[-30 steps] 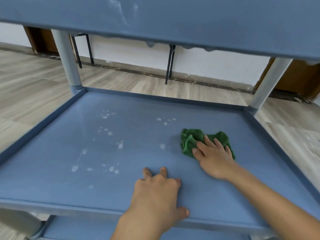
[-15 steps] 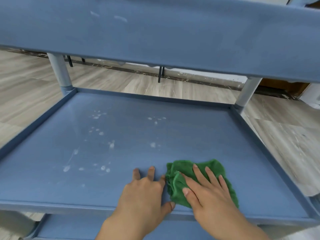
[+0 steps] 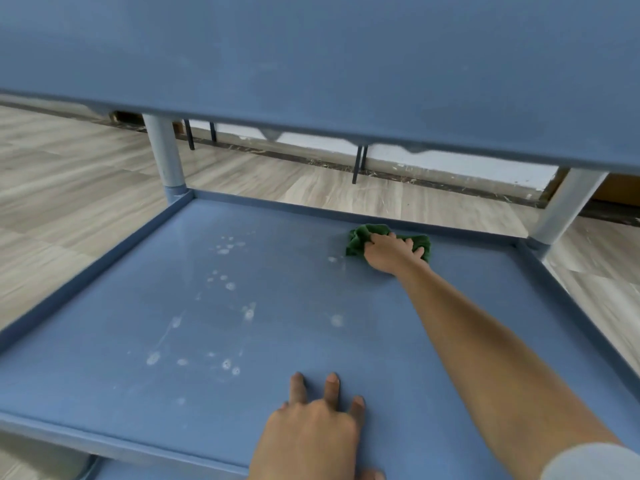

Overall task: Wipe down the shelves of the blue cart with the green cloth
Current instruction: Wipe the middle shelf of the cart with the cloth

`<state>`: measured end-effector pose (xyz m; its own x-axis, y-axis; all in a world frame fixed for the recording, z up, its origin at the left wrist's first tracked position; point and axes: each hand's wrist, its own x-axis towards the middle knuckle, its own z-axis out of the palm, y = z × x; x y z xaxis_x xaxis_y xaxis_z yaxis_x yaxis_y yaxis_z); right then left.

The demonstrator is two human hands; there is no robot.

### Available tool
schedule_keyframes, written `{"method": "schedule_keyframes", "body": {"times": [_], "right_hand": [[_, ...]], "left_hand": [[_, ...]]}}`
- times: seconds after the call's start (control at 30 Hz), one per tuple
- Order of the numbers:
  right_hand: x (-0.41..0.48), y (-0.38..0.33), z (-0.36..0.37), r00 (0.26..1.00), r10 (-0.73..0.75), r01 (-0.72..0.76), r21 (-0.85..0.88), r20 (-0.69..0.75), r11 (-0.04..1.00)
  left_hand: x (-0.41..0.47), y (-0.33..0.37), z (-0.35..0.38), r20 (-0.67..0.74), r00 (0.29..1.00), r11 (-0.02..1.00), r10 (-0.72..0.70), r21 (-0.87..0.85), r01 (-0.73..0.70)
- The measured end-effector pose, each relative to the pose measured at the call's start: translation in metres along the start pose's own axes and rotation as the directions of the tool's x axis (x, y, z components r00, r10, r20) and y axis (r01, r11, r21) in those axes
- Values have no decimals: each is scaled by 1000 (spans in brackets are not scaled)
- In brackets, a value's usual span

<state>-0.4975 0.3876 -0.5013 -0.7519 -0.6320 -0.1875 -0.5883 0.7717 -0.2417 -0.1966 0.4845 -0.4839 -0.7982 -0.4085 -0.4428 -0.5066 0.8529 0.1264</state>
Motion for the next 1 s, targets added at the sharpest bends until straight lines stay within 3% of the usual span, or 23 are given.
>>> {"method": "schedule_keyframes", "body": {"times": [0.23,0.4,0.67,0.87,1.0], "right_hand": [[38,-14,-7,999,34,-35,-30,-23,999],[28,-1,4,996,-67,63,-61,-58,996],[-95,30,28,980,-200,198,-83,-11,977],[-238,48,53,972,-227,220,-100,-62,970],[-305,55,60,972,-233,225,-156,-37,962]], "left_hand": [[5,-4,-1,-12,1000,999,17,35,-17],[6,-4,-7,-8,1000,1000,13,29,-13],[-8,-13,13,-229,971,997,66,56,-54],[-23,-25,34,-506,863,995,-9,-90,-42],[-20,-47,45,-663,745,996,74,17,-83]]}}
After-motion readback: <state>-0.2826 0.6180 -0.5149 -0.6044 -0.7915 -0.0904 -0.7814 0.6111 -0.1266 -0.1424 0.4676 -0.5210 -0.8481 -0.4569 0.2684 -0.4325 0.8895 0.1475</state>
